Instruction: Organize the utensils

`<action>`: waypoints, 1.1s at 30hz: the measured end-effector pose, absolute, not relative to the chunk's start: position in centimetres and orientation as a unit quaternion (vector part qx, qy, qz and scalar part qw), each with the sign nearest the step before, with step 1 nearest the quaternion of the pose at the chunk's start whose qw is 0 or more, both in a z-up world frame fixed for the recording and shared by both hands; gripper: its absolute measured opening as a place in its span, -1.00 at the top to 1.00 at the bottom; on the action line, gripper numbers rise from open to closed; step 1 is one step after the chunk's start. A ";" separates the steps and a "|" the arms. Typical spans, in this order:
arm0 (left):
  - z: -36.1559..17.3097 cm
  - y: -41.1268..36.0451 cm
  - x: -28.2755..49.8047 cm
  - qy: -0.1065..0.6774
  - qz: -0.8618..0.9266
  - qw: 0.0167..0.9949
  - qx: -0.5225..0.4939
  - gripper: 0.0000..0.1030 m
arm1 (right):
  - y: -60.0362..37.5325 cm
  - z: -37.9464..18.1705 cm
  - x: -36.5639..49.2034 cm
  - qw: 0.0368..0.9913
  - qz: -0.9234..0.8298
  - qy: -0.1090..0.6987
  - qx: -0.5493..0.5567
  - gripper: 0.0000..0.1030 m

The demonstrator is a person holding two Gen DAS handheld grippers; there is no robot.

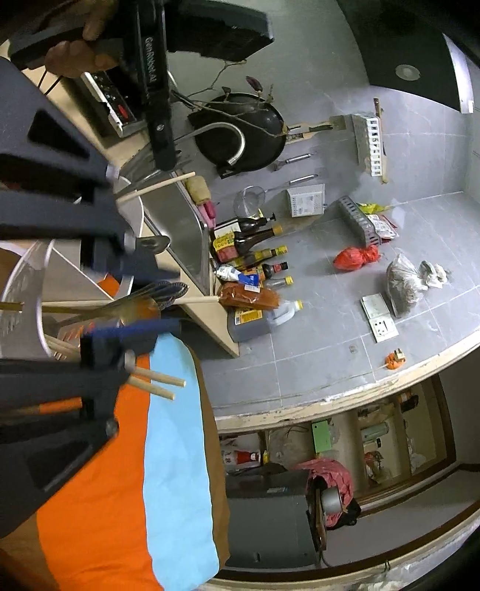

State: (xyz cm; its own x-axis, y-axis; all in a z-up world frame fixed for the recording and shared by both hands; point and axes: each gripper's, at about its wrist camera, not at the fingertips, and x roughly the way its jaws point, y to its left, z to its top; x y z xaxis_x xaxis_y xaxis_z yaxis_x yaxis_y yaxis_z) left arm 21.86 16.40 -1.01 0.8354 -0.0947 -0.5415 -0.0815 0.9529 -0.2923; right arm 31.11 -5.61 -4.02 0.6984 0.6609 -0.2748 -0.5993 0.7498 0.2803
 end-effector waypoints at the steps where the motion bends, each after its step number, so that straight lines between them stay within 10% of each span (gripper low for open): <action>1: -1.1 16.4 21.8 0.288 -0.006 0.945 -0.154 0.90 | -5.8 -3.9 30.9 0.918 0.342 0.180 0.087 0.33; 10: -1.4 16.1 21.2 0.280 -0.034 0.943 -0.179 0.31 | -7.6 -2.8 29.7 0.927 0.318 0.170 0.106 0.21; 15: -1.5 15.5 21.2 0.284 -0.042 0.941 -0.179 0.30 | -9.4 -2.5 29.0 0.933 0.295 0.175 0.108 0.20; 33: 0.9 12.4 17.9 0.223 -0.025 0.961 -0.163 -0.61 | -14.3 -0.3 26.4 0.949 0.244 0.163 0.112 -0.55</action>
State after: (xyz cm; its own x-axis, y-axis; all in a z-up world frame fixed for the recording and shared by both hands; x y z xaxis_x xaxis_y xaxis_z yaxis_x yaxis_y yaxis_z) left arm 17.93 12.42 0.92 0.8996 -0.1199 -0.4200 -0.0255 0.9455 -0.3245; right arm 26.36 -14.25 -0.28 0.8276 0.5002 -0.2546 -0.4271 0.8556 0.2924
